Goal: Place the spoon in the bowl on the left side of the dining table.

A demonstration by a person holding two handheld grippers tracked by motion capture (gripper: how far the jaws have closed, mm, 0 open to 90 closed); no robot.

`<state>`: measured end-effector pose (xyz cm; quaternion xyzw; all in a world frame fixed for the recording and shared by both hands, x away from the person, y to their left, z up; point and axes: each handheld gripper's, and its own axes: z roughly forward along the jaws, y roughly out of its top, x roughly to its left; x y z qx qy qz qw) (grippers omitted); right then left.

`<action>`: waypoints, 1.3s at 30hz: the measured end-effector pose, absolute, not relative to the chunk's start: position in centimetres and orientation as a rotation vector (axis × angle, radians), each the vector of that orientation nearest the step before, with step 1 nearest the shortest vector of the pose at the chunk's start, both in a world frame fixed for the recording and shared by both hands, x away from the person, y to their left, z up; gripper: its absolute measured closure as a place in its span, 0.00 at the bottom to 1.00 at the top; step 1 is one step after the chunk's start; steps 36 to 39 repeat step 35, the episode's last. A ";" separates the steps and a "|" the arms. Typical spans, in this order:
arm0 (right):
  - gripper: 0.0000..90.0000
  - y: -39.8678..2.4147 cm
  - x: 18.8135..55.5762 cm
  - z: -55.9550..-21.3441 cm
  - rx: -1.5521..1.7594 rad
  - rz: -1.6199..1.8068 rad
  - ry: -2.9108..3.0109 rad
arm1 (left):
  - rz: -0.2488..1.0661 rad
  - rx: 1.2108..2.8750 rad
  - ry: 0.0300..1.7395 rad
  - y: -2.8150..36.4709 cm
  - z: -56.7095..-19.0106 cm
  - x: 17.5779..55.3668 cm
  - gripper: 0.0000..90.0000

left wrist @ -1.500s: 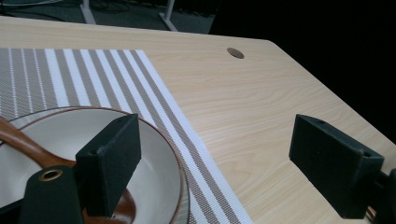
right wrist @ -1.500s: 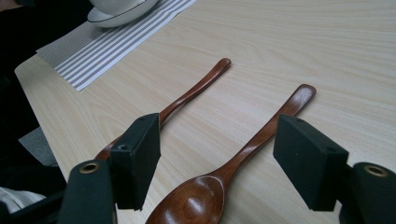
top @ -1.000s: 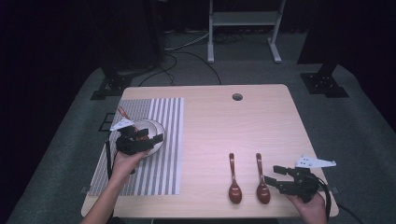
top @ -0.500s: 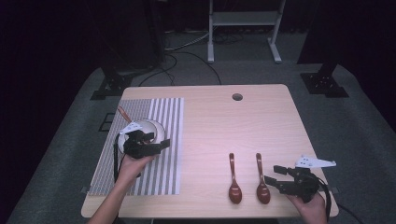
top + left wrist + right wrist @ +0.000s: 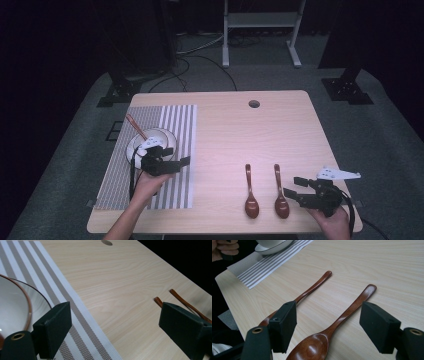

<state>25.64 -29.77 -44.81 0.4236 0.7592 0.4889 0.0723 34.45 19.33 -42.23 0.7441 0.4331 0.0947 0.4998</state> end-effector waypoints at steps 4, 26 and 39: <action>0.32 -29.7 25.7 -44.8 1.271 1.466 2.285 | 0.216 1.811 1.036 18.5 -42.6 34.2 0.11; 0.32 -29.8 25.5 -44.8 1.270 1.467 2.279 | 0.188 1.846 0.973 15.8 -43.6 32.1 0.11; 0.32 -30.0 25.3 -44.7 1.265 1.485 2.269 | 0.130 1.811 0.961 15.4 -43.7 31.2 0.11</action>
